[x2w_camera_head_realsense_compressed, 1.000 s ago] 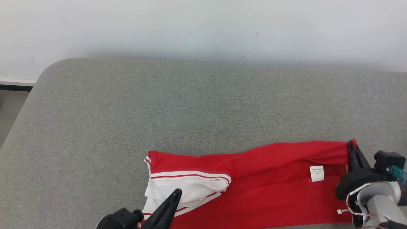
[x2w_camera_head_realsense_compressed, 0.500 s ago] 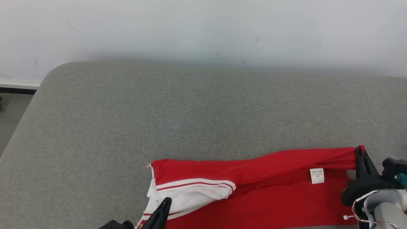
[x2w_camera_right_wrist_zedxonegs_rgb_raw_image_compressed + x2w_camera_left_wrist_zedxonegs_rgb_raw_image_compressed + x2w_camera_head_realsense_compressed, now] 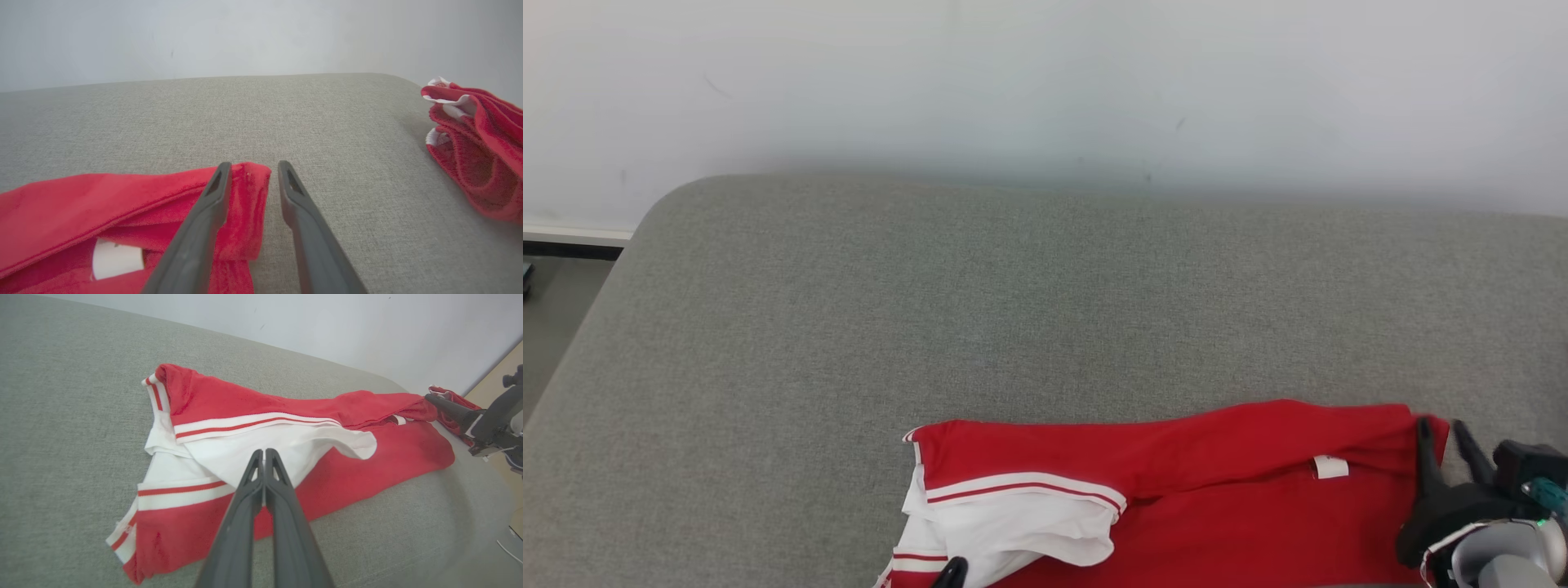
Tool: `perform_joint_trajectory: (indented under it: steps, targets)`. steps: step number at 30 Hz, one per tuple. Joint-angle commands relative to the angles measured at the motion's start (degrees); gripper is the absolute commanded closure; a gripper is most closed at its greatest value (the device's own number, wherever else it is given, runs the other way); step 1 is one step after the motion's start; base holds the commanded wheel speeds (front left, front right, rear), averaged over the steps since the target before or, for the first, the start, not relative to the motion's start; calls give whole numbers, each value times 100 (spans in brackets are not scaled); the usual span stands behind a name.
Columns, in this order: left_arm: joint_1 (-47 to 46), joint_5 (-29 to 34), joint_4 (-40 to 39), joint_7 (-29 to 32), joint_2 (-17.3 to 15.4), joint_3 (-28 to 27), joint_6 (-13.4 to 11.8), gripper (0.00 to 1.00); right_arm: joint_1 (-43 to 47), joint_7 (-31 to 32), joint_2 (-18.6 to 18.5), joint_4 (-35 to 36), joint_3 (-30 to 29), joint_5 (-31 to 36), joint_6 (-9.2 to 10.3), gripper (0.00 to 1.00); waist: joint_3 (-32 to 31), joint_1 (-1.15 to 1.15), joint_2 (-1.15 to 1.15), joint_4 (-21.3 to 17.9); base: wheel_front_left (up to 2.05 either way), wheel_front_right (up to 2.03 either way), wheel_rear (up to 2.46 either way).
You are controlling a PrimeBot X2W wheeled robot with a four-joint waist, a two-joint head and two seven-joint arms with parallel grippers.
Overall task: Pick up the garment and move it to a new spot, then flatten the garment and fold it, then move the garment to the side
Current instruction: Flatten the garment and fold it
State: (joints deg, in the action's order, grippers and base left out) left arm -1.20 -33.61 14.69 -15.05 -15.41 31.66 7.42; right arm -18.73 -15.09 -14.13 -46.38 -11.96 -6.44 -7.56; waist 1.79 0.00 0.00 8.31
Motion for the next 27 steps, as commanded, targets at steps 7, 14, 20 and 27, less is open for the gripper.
perform_joint_trajectory:
  steps: [7, 14, 20, 27]
  targets:
    - [279, 423, 208, -17, 173, -501, -88, 0, 350, -3, 37, 172, -329, 54, 13, 0, -110, 0, 0, 15, 0, 0, 0]
    - [466, 1315, -112, -16, 519, -1293, -399, 0, 461, -3, 208, 368, -542, 152, 13, 0, -125, 0, 0, 15, 0, 0, 0]
    - [472, 1855, -172, -16, 869, -1721, -336, 0, 373, -4, 380, 484, -531, 172, 13, 0, -36, 0, 0, 11, 0, 0, 0]
    - [366, 2124, -145, -16, 1118, -1939, -145, 0, 207, -5, 386, 176, -374, -6, 13, 0, 113, 0, 0, 19, 0, 0, 0]
